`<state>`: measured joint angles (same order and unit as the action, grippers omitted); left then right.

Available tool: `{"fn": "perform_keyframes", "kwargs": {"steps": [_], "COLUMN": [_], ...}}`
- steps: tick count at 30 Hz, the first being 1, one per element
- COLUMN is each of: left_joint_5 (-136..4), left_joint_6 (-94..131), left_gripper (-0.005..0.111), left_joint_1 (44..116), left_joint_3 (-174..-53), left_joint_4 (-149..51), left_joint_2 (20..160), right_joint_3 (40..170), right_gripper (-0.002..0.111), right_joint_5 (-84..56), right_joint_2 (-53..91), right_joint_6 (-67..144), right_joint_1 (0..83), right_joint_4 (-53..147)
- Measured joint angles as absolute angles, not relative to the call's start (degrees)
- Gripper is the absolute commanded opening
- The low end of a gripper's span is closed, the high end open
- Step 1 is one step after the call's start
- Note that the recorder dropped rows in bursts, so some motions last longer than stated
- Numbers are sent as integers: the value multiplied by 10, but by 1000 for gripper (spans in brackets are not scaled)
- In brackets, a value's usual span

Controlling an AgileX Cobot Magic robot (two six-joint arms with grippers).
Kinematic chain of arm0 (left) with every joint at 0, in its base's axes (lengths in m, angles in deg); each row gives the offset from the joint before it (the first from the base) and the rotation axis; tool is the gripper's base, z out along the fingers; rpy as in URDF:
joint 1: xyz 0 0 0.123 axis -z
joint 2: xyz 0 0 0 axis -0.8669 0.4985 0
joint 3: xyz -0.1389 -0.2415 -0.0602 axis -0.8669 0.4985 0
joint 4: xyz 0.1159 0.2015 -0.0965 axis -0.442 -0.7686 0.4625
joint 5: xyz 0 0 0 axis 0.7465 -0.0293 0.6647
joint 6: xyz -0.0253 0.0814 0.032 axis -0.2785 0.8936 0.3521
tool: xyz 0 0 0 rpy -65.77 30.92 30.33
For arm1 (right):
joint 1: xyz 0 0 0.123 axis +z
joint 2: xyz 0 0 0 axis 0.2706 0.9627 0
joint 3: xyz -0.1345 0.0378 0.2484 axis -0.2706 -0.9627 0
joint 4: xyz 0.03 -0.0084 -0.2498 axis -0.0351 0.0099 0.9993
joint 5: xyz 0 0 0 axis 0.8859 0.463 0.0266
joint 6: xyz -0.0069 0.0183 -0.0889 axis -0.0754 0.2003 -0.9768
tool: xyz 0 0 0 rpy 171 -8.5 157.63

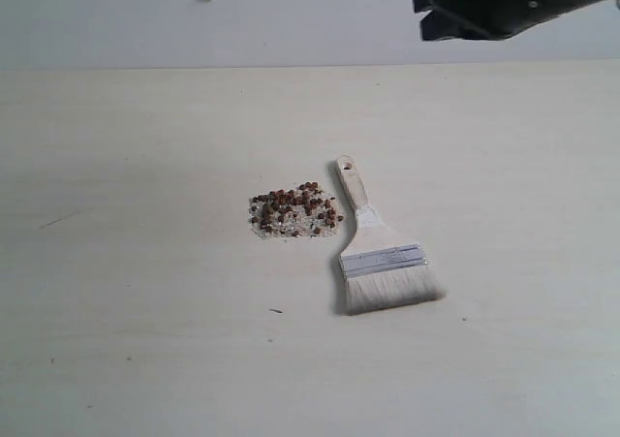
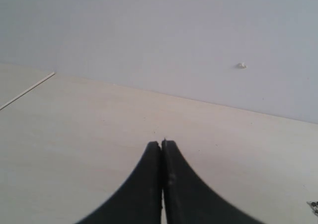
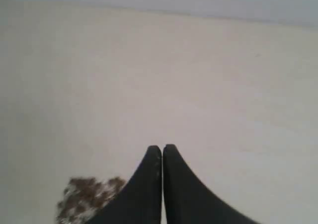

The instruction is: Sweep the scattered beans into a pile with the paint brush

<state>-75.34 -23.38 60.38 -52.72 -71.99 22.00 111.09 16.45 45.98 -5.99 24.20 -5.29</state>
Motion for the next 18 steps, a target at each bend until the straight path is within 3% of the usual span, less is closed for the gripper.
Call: {"fn": "perform_keyframes", "kwargs": {"steps": [8,18], "left_joint_5": [-753,-753], "left_joint_6": [-234,-234], "left_gripper": [0,0], "left_joint_1": [604,604], "left_joint_3": [-527,-527], "left_joint_4": [-720,-720], "left_joint_2": [220,220], "right_joint_3": [783,560], "right_gripper": [0,0], "right_joint_5": [-176,-231], "right_joint_2": [159,-126], "right_joint_6": [-59,-32], "right_joint_1": [273,278], "right_joint_4": [-42,-37]}}
